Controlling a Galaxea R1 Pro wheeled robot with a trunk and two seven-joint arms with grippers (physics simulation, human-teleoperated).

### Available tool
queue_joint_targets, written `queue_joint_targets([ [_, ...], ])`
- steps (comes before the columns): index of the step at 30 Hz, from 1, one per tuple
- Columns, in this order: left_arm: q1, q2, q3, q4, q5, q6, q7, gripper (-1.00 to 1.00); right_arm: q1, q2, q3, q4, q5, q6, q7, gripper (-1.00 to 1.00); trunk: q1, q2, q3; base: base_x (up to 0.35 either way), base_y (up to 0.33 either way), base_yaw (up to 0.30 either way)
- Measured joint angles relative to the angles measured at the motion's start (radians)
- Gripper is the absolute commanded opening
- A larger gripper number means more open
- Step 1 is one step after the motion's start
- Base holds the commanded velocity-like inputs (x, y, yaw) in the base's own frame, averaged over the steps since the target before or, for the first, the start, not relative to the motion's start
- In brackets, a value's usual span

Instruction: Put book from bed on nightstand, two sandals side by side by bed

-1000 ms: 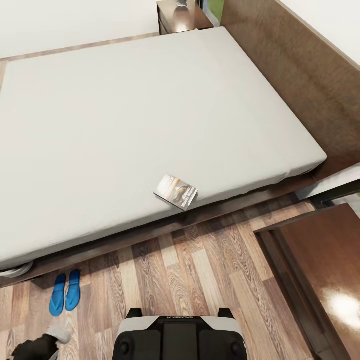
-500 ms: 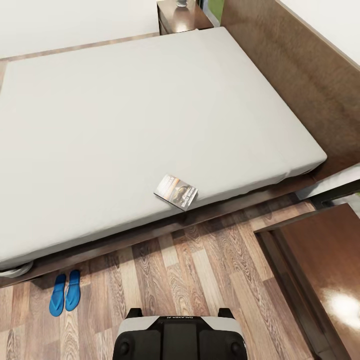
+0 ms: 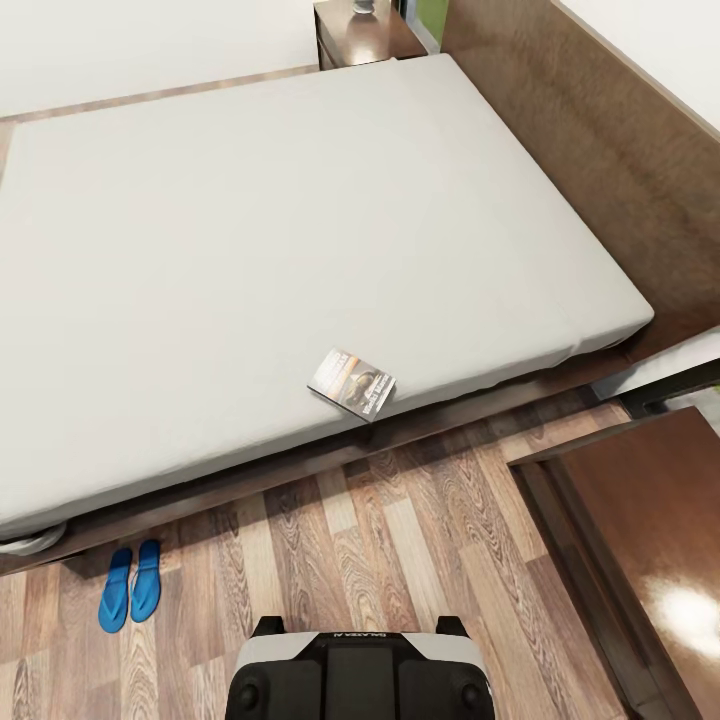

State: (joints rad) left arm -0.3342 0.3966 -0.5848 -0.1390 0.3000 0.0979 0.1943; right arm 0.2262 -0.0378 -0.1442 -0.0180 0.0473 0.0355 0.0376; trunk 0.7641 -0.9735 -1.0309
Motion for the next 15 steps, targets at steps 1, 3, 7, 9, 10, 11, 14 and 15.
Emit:
queue_joint_targets([
  [1,0.002,0.000,0.000,0.000,0.000,-0.003,0.000,1.00,0.000,0.000,0.000,0.000,0.000,0.000,0.000,1.00,0.000,0.000,0.000,0.000,0.000,0.000],
  [3,0.004,0.000,0.000,0.000,0.000,-0.006,0.000,1.00,0.000,0.000,0.000,0.000,0.000,0.000,0.000,1.00,0.000,0.000,0.000,0.000,0.000,0.000],
  [7,0.009,0.000,0.000,0.001,0.000,-0.013,0.000,1.00,0.000,0.000,0.000,0.000,0.000,0.000,0.000,1.00,0.000,0.000,0.000,0.000,0.000,0.000],
  [9,0.010,-0.001,0.000,0.001,0.000,-0.014,0.000,1.00,0.000,0.001,0.000,-0.002,0.000,0.000,0.000,1.00,0.000,0.000,0.000,0.000,0.000,0.000],
  [10,0.010,-0.001,0.000,0.001,0.000,-0.015,0.000,1.00,0.000,0.001,0.000,-0.003,0.000,0.000,0.000,1.00,0.000,0.000,0.000,0.000,0.000,0.000],
  [11,0.010,-0.001,0.000,0.001,0.000,-0.015,0.000,1.00,0.000,0.001,0.000,-0.004,0.000,0.000,0.000,1.00,0.000,0.000,0.000,0.000,0.000,0.000],
  [14,0.011,-0.001,0.000,0.002,0.000,-0.017,0.000,1.00,0.000,0.001,0.000,-0.011,0.000,0.000,0.000,1.00,0.000,0.000,0.000,0.000,0.000,0.000],
  [15,0.011,-0.001,0.000,0.002,0.000,-0.017,0.000,1.00,-0.001,0.001,0.000,-0.013,0.000,0.000,0.000,1.00,0.000,0.000,0.000,0.000,0.000,0.000],
])
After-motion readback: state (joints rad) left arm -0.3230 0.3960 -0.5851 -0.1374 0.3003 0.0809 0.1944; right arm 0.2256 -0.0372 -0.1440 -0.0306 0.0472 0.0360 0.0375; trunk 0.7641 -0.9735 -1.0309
